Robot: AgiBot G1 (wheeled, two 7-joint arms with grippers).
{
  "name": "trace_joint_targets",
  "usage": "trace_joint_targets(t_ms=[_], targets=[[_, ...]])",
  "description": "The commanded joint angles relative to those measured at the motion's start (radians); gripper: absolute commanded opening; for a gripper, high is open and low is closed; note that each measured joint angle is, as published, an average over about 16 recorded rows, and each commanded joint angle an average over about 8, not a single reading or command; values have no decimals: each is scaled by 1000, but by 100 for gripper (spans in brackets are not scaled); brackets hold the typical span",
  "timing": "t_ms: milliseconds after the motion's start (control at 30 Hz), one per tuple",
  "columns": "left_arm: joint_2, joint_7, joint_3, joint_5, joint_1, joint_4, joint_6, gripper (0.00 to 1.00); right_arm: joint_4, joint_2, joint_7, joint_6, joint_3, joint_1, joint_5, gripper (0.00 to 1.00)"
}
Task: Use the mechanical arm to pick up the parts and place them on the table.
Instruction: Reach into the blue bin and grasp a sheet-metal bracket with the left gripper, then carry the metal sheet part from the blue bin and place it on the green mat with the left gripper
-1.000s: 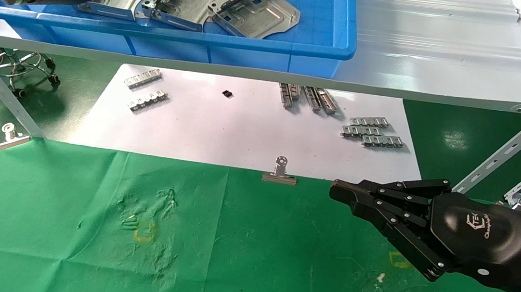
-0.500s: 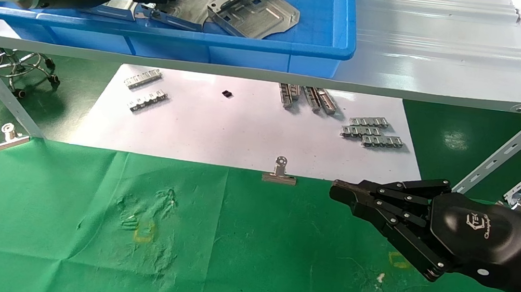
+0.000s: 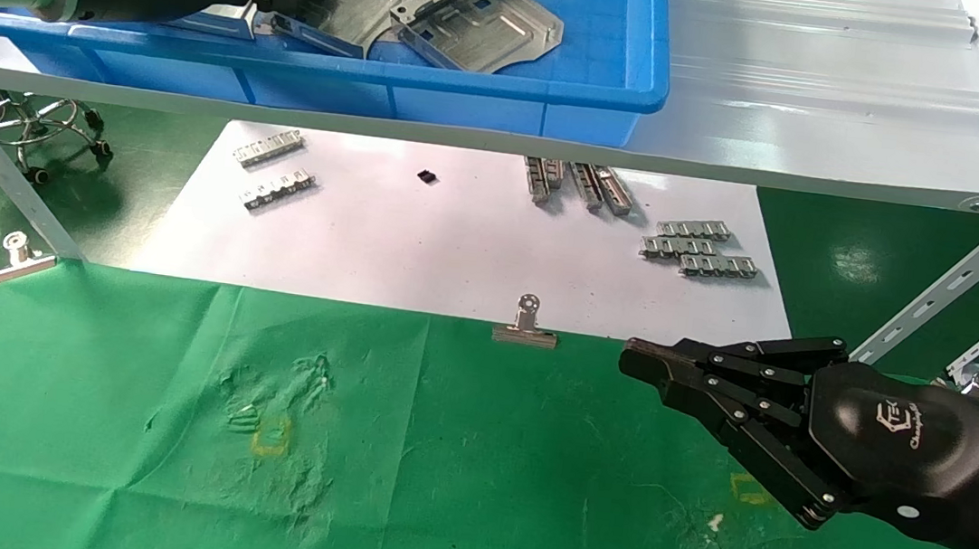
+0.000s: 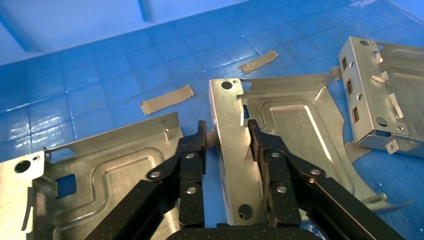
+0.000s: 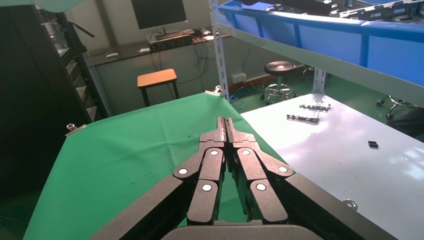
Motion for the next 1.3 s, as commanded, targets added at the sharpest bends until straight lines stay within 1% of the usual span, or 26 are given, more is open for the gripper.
trace_joint_targets(t_ms=[33,533,700,900,1167,1300], targets=[[3,8,0,1,-3,9,-2,0,0,0,0,0,0,0,0,0],[-2,62,-39,-49,-25,39,-17,0,0,0,0,0,0,0,0,0],[-29,102,-69,-96,-22,7,20,0,0,0,0,0,0,0,0,0],[-91,203,-113,-183,14,-79,140,0,0,0,0,0,0,0,0,0],[-187,397,-187,-342,106,-188,370,0,0,0,0,0,0,0,0,0],[-222,458,-217,-418,147,-197,490,0,0,0,0,0,0,0,0,0]])
